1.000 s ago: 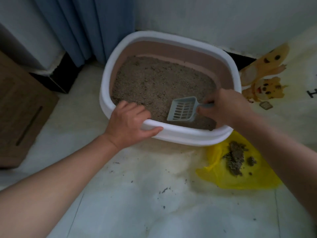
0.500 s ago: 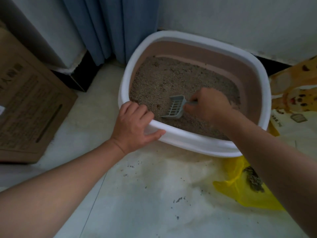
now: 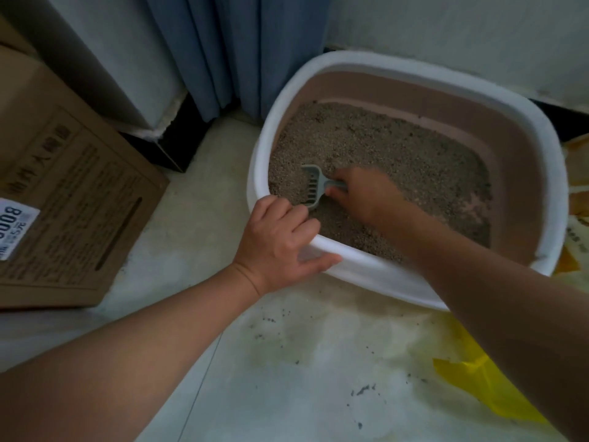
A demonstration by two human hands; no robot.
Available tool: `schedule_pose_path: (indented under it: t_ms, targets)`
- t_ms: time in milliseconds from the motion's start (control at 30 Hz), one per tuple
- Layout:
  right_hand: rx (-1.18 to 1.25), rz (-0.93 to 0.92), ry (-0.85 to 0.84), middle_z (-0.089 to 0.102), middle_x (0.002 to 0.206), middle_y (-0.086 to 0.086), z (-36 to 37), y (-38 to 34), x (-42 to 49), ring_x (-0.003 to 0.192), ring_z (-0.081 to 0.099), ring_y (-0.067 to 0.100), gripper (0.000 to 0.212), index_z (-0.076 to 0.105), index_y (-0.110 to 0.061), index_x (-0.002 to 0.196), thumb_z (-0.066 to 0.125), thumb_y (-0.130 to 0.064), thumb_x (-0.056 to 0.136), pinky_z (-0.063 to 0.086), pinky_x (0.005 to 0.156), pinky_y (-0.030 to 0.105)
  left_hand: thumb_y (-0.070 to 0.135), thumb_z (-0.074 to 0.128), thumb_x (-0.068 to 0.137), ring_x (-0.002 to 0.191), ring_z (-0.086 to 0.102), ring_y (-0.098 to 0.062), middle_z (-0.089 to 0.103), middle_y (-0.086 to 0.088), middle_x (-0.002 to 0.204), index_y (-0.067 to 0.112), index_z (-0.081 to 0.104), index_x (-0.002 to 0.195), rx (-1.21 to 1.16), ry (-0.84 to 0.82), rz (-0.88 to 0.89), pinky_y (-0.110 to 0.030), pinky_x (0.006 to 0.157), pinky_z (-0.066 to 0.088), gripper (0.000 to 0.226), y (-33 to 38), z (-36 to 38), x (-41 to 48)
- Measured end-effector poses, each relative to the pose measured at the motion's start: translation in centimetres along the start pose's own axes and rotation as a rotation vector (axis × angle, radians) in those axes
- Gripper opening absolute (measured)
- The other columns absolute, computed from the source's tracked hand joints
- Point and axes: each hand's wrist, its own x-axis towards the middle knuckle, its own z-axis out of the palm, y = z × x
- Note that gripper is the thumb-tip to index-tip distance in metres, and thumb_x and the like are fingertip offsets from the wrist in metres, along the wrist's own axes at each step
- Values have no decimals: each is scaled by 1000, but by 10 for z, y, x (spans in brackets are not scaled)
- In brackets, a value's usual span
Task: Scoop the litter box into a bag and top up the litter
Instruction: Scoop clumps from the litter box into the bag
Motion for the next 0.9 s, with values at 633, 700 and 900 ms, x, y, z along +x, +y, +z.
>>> schedule_pose_path:
  t_ms: [633, 700, 900]
  targets:
    - [352, -115, 74, 65, 84, 5, 15, 27, -13, 75, 59, 23, 24, 64, -20, 105, 53, -42, 99, 51, 72, 41, 64, 55, 91, 69, 44, -26, 47, -3, 72, 13, 55, 73, 4, 12, 7, -40, 75, 41, 54, 0, -3, 2]
    - [379, -88, 90, 67, 91, 4, 13, 30, -17, 81, 61, 23, 25, 65, -23, 111, 54, -41, 99, 52, 75, 41, 64, 56, 91, 69, 44, -25, 47, -3, 72, 13, 57, 74, 13, 8, 2, -40, 75, 40, 54, 0, -2, 2]
    - [360, -47, 147, 60, 78, -5, -5, 47, -29, 70, 54, 15, 20, 65, -25, 106, 54, -41, 99, 39, 62, 32, 64, 53, 92, 70, 44, -25, 48, -4, 74, 12, 57, 75, 32, -14, -3, -41, 75, 41, 55, 1, -3, 1]
